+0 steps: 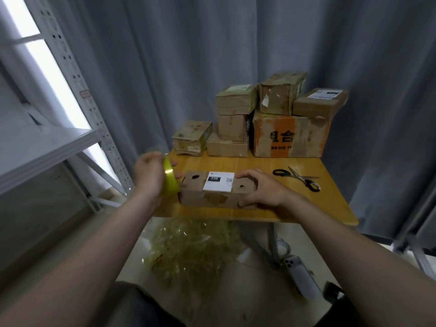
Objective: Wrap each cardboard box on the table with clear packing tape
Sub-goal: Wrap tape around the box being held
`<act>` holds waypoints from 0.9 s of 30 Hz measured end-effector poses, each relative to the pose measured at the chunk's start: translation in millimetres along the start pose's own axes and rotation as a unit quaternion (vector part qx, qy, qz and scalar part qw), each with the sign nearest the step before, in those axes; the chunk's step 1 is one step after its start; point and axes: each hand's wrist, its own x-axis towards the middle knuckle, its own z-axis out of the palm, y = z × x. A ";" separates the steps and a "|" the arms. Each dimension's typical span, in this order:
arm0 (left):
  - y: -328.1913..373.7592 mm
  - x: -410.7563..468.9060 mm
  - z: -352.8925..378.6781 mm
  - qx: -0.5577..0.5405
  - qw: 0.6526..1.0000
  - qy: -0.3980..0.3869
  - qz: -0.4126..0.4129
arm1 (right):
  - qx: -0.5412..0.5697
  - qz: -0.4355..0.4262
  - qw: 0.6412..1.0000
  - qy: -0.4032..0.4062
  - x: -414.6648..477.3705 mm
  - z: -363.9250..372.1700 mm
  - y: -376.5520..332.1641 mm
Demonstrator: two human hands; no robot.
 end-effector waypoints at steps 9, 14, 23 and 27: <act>-21.0 -94.7 28.7 0.049 0.953 -0.299 -0.016 | 0.193 -0.072 0.972 0.112 -54.6 -20.1 -66.9; -31.8 -112.3 39.1 0.078 0.945 -0.316 -0.003 | 0.165 -0.065 0.983 0.054 -70.1 -18.1 -83.2; -33.4 -116.2 38.9 0.064 0.940 -0.328 -0.064 | 0.077 -0.046 0.986 0.143 -68.2 -16.1 -83.7; -30.4 -126.6 38.0 0.102 0.925 -0.361 -0.064 | 0.149 -0.012 0.973 0.179 -62.6 -21.8 -81.8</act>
